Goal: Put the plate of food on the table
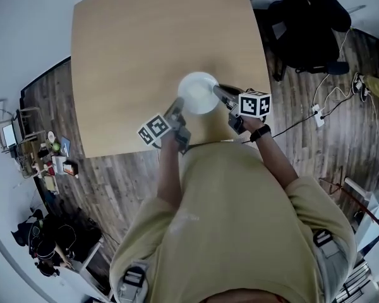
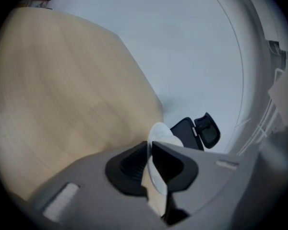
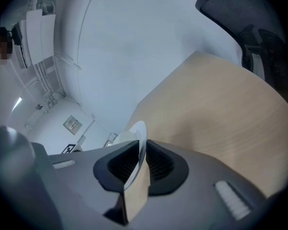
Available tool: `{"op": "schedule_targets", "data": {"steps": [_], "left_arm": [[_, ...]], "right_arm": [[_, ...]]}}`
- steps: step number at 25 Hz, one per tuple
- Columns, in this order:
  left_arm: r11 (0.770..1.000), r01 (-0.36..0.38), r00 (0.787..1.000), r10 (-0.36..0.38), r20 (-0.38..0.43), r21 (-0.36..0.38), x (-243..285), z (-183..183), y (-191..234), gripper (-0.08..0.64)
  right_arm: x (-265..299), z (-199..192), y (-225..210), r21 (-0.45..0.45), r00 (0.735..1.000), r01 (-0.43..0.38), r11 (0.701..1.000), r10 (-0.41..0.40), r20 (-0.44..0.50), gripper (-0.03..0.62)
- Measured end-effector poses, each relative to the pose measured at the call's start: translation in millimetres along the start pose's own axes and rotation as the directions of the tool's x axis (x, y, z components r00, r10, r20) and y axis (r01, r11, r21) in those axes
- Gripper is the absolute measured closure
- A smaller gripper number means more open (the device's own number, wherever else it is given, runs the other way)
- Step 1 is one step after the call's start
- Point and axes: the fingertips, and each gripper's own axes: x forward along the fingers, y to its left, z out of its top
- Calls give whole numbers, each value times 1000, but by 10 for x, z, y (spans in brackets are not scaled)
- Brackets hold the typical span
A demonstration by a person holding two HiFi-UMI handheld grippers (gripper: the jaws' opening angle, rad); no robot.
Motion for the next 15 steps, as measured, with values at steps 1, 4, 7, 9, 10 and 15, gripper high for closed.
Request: {"op": "schedule_targets", "data": {"steps": [1,4,7,9,10,15], "left_arm": [[1000,-5,1000,5,-2,9,83,125,10,531],[999,0,1000,0,-4,33,366,426,-17,531],[997,-7,1000,8,-15,83,641,712,-28,529],[992,-18,1000,20,-16,123,814,930,-7,528],[989,-27,1000,29,-13,145,891,1044,17,528],[983,-81,996,85,-16,165,1229,1485,269,522]], "right_arm": [[96,104,-19,-6,1000,8,1000,-8,0,551],[304,407,-151,-6,999,42,999,-42,18,551],[512,684,-323,8,997,68,998,-69,41,548],[700,860,-430,22,995,84,996,-85,57,548],[806,936,-478,25,994,93,995,-94,62,545],[1291,1194,-697,62,988,136,989,-139,61,541]]}}
